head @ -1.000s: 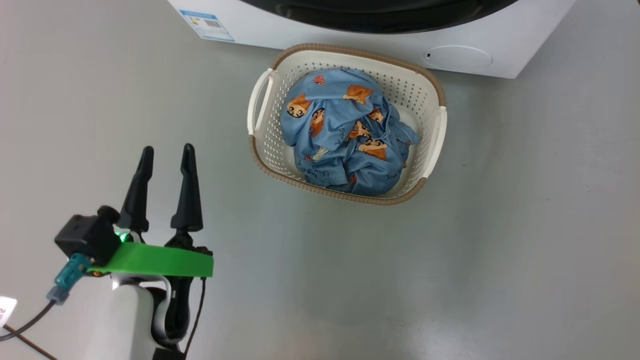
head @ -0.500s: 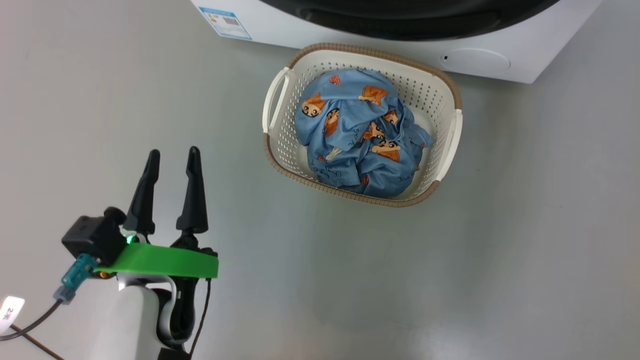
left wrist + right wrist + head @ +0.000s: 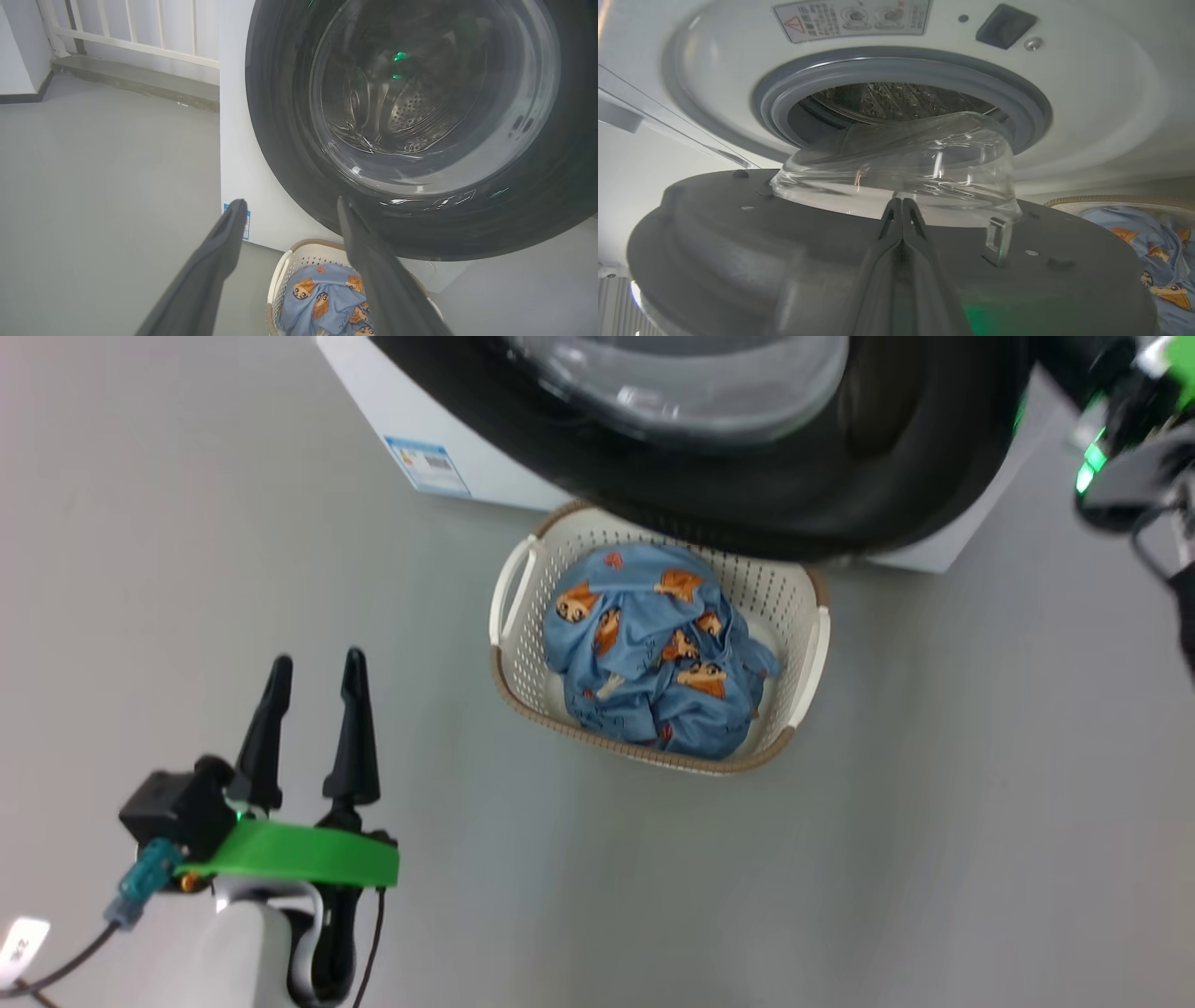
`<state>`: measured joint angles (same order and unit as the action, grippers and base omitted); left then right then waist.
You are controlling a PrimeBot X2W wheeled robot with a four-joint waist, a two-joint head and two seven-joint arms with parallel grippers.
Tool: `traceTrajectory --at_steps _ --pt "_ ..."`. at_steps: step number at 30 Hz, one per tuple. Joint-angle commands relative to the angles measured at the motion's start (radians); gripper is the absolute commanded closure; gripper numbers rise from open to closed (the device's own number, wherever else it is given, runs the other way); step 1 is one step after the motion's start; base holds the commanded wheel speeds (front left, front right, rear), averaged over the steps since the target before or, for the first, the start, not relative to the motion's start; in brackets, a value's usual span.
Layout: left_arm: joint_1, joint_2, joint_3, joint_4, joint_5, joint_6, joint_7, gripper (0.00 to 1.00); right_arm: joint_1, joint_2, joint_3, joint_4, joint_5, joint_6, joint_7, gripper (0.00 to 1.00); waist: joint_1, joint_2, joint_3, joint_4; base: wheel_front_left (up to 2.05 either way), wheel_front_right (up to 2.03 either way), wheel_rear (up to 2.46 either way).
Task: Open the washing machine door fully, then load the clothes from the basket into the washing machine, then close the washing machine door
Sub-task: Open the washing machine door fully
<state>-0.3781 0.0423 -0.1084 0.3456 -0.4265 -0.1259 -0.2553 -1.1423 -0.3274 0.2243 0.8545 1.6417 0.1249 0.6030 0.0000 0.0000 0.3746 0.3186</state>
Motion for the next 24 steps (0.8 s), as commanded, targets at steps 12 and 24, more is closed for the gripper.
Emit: traceTrajectory --at_steps 12,24 --pt "0.106 0.050 0.054 0.018 0.036 0.001 -0.006 0.00 0.250 0.058 0.000 -0.103 0.046 0.006 0.087 1.00 0.0000 0.0000 -0.201 0.033 0.00 0.00 0.00" --pt "0.154 0.065 0.045 0.005 0.034 0.021 0.023 0.00 0.412 0.076 -0.011 -0.196 0.054 0.006 0.146 1.00 0.0000 0.0000 -0.269 0.101 0.00 0.00 0.00"
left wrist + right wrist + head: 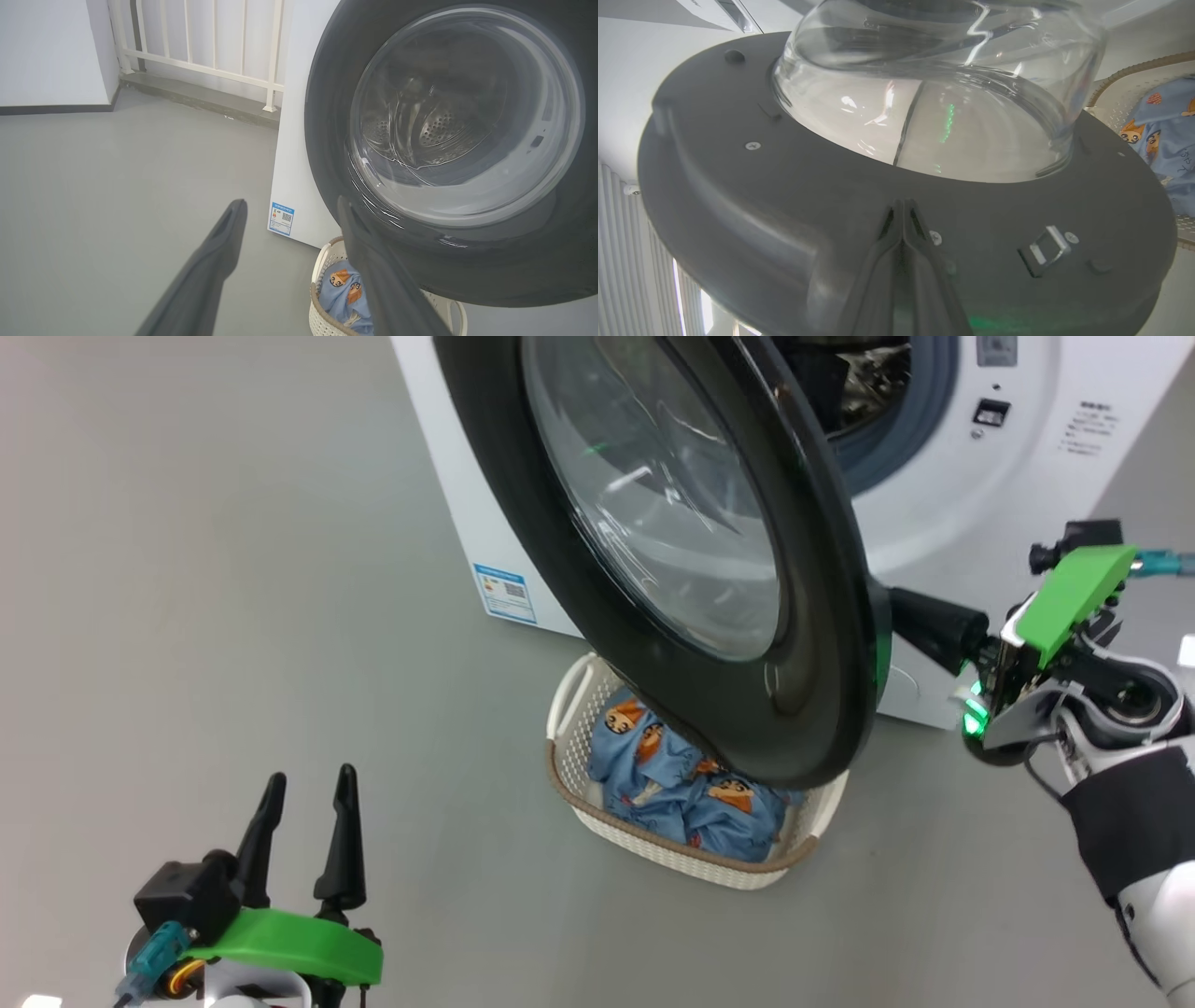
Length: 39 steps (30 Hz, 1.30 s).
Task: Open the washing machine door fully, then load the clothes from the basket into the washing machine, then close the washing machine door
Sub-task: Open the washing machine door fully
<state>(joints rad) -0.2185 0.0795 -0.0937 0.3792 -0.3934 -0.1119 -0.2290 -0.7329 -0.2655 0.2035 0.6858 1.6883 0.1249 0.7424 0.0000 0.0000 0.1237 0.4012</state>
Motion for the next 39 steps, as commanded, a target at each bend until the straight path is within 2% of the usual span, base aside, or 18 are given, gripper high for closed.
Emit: traceTrajectory --at_steps 1,13,19,29,38,39 --pt "-0.003 0.029 0.029 -0.030 0.000 0.009 0.000 0.00 0.014 0.016 0.008 -0.033 0.008 0.006 0.011 1.00 0.0000 0.0000 -0.023 0.025 0.00 0.00 0.00" --pt "0.022 0.041 0.014 -0.048 -0.003 0.022 0.035 0.00 0.153 0.065 0.001 -0.117 0.023 0.006 0.058 1.00 0.0000 0.0000 -0.079 0.106 0.00 0.00 0.00" --pt "0.031 0.048 0.010 -0.063 -0.006 0.029 0.049 0.00 0.180 0.100 0.004 -0.138 0.018 0.006 0.068 1.00 0.0000 0.0000 -0.091 0.126 0.00 0.00 0.00" --pt "0.042 0.052 0.005 -0.078 -0.013 0.040 0.055 0.00 0.186 0.113 -0.010 -0.130 -0.001 0.006 0.075 1.00 0.0000 0.0000 -0.095 0.122 0.00 0.00 0.00" --pt "0.050 0.059 -0.001 -0.081 -0.016 0.046 0.063 0.00 0.192 0.117 -0.034 -0.139 -0.014 0.006 0.060 1.00 0.0000 0.0000 -0.116 0.071 0.00 0.00 0.00" --pt "0.052 0.060 -0.002 -0.082 -0.017 0.046 0.064 0.00 0.194 0.117 -0.038 -0.142 -0.016 0.006 0.057 0.87 0.0000 0.0000 -0.120 0.062 0.00 0.00 0.00"
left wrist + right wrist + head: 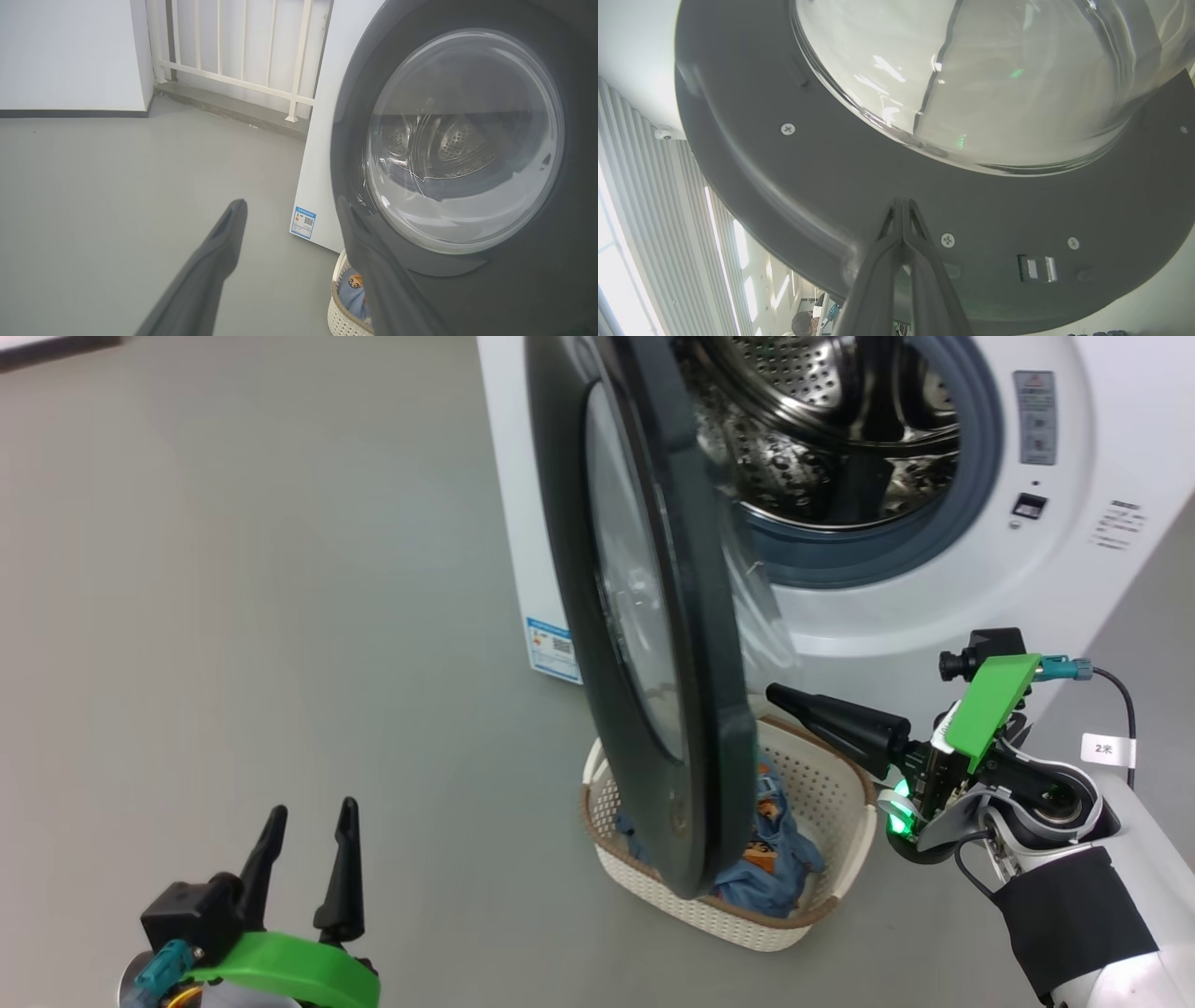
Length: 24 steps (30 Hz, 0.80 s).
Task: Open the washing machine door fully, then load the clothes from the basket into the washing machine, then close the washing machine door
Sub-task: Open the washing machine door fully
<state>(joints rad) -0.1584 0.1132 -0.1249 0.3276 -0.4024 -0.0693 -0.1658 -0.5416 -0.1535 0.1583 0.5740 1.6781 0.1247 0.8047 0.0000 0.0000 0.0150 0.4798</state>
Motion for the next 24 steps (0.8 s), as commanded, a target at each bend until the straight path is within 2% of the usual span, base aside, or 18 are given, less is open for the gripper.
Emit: traceTrajectory --at_steps 1,2,3,4,9,16,24 --pt "-0.006 0.028 0.029 -0.031 -0.008 0.004 0.001 0.00 0.005 0.004 0.003 -0.033 -0.009 0.006 -0.009 0.74 0.0000 0.0000 -0.015 -0.027 0.00 0.00 0.00" --pt "-0.004 0.029 0.029 -0.032 -0.008 0.006 0.001 0.00 0.008 0.003 -0.001 -0.037 -0.012 0.006 -0.014 0.60 0.0000 0.0000 -0.020 -0.037 0.00 0.00 0.00" --pt "-0.002 0.030 0.028 -0.033 -0.008 0.007 0.002 0.00 0.010 0.002 -0.004 -0.042 -0.016 0.006 -0.019 0.33 0.0000 0.0000 -0.024 -0.048 0.00 0.00 0.00" --pt "0.001 0.031 0.028 -0.035 -0.008 0.009 0.003 0.00 0.014 0.001 -0.008 -0.047 -0.020 0.006 -0.024 0.00 0.0000 0.0000 -0.029 -0.060 0.00 0.00 0.00" --pt "0.010 0.035 0.027 -0.042 -0.012 0.014 0.002 0.00 0.031 -0.002 -0.017 -0.098 -0.044 0.006 -0.047 0.00 0.0000 0.0000 -0.040 -0.126 0.00 0.00 0.00" --pt "0.019 0.035 0.026 -0.055 -0.014 0.026 -0.005 0.00 0.070 -0.008 -0.019 -0.208 -0.127 0.006 -0.142 0.00 0.0000 0.0000 -0.044 -0.217 0.00 0.00 0.00" --pt "0.017 0.038 0.035 -0.058 -0.024 0.035 -0.017 0.00 0.107 -0.061 0.038 -0.356 -0.362 0.006 -0.388 0.00 0.0000 0.0000 -0.039 -0.298 0.00 0.00 0.00"
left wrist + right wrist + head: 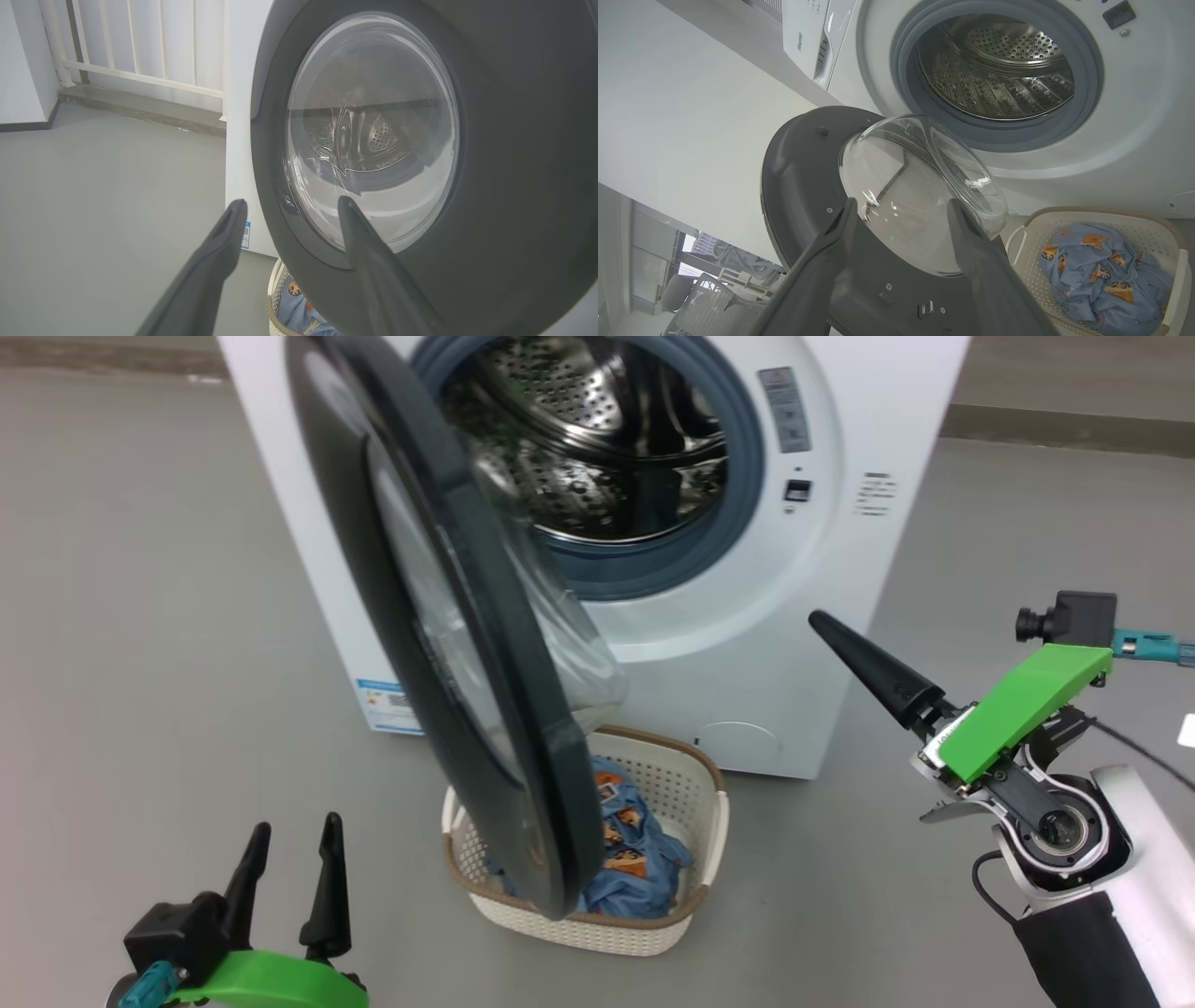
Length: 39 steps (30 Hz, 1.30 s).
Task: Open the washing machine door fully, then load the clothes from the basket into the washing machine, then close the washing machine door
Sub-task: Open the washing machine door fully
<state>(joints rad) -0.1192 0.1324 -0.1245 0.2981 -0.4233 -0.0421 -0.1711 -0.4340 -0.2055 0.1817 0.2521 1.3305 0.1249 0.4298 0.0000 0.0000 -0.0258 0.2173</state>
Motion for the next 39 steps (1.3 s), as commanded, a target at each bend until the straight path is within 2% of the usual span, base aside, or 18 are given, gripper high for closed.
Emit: traceTrajectory --at_steps 1,11,19,26,34,39 --pt "-0.023 0.020 0.036 -0.028 -0.005 0.009 -0.014 0.00 0.005 -0.012 0.023 -0.050 -0.034 0.006 -0.044 0.00 0.0000 0.0000 0.002 -0.044 0.00 0.00 0.00" --pt "-0.016 0.021 0.038 -0.046 -0.011 0.024 -0.023 0.00 0.074 -0.109 0.118 -0.149 -0.222 0.006 -0.329 0.00 0.0000 0.0000 0.005 -0.106 0.00 0.00 0.00" --pt "-0.010 0.028 0.042 -0.064 -0.017 0.031 -0.025 0.00 0.125 -0.145 0.132 -0.127 -0.310 0.006 -0.483 0.00 0.0000 0.0000 0.003 -0.139 0.00 0.00 0.00" --pt "-0.002 0.034 0.043 -0.086 -0.022 0.038 -0.028 0.00 0.188 -0.158 0.112 -0.040 -0.457 0.006 -0.617 0.00 0.0000 0.0000 0.002 -0.165 0.00 0.00 0.00" --pt "0.019 0.037 0.046 -0.117 -0.028 0.050 -0.030 0.00 0.220 -0.147 0.076 0.042 -0.660 0.006 -0.671 0.00 0.0000 0.0000 0.006 -0.176 0.00 0.00 0.00" --pt "0.020 0.040 0.043 -0.127 -0.029 0.054 -0.031 0.00 0.225 -0.127 0.064 0.066 -0.716 0.006 -0.680 0.00 0.0000 0.0000 0.010 -0.178 0.00 0.00 0.00"
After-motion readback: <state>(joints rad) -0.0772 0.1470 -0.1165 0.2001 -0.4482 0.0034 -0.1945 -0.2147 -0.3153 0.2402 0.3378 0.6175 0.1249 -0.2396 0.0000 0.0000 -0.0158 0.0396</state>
